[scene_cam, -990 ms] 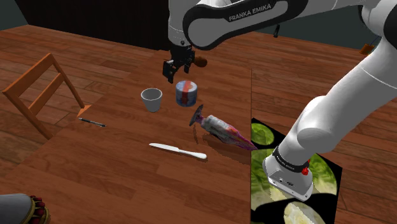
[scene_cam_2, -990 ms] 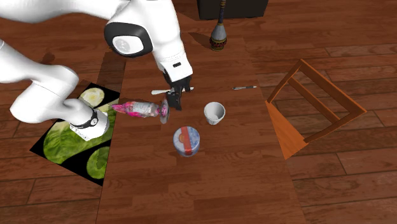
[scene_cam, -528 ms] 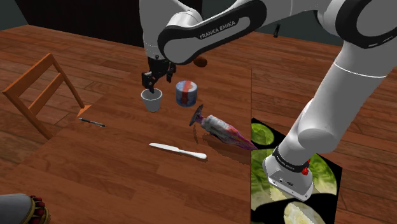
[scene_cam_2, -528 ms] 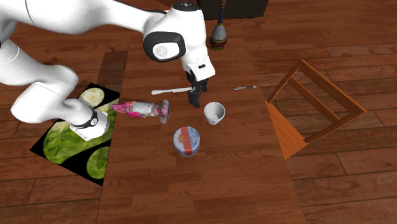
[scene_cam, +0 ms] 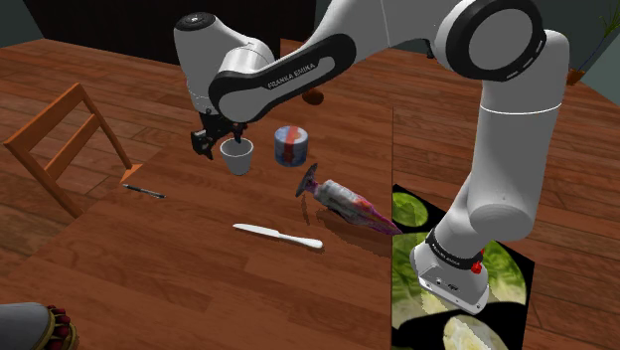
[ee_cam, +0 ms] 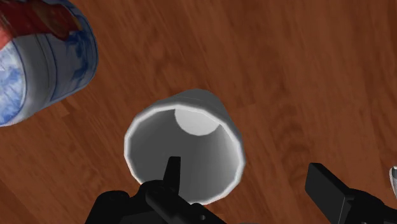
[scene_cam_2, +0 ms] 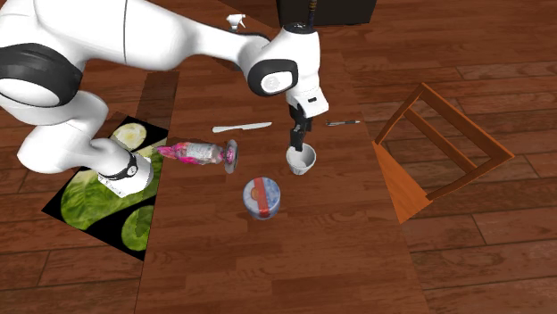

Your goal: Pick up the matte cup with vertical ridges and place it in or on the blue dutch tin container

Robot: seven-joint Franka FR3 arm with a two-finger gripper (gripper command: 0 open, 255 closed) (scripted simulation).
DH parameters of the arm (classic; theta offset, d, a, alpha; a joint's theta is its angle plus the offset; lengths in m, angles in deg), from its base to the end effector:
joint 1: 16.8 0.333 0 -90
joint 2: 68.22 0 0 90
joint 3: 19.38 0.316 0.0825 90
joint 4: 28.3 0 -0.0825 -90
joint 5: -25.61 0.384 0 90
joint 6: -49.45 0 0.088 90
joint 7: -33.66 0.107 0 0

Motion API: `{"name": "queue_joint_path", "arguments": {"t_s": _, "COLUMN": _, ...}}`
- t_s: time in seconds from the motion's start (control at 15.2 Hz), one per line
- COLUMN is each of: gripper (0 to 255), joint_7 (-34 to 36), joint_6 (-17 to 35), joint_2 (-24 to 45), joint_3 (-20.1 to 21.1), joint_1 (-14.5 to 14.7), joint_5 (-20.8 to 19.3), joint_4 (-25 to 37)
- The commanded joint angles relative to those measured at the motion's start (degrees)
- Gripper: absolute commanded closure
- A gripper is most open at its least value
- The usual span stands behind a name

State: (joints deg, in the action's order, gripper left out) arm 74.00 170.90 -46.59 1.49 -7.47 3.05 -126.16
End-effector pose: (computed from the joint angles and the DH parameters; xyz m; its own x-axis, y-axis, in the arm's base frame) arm 0.5904 0.2965 0.3904 0.9846 0.0031 0.1749 -0.0203 -0.9910 0.1322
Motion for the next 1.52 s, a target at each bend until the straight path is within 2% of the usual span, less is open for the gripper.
{"name": "queue_joint_path", "arguments": {"t_s": 0.0, "gripper": 0, "joint_7": 0.4, "joint_6": 0.8, "joint_2": 1.0, "joint_3": -0.3, "joint_1": 0.1, "joint_5": -0.5, "joint_4": 0.1}}
{"name": "queue_joint_path", "arguments": {"t_s": 0.33, "gripper": 0, "joint_7": 1.0, "joint_6": 3.4, "joint_2": 2.8, "joint_3": -0.9, "joint_1": 0.1, "joint_5": -1.6, "joint_4": -0.7}}
{"name": "queue_joint_path", "arguments": {"t_s": 0.79, "gripper": 0, "joint_7": 1.0, "joint_6": 3.3, "joint_2": 2.8, "joint_3": -0.9, "joint_1": 0.1, "joint_5": -1.6, "joint_4": -0.7}}
{"name": "queue_joint_path", "arguments": {"t_s": 0.86, "gripper": 255, "joint_7": 1.0, "joint_6": 3.3, "joint_2": 2.8, "joint_3": -0.9, "joint_1": 0.1, "joint_5": -1.6, "joint_4": -0.7}}
{"name": "queue_joint_path", "arguments": {"t_s": 1.45, "gripper": 255, "joint_7": 1.0, "joint_6": 3.4, "joint_2": 2.8, "joint_3": -0.9, "joint_1": 0.1, "joint_5": -1.6, "joint_4": -0.7}}
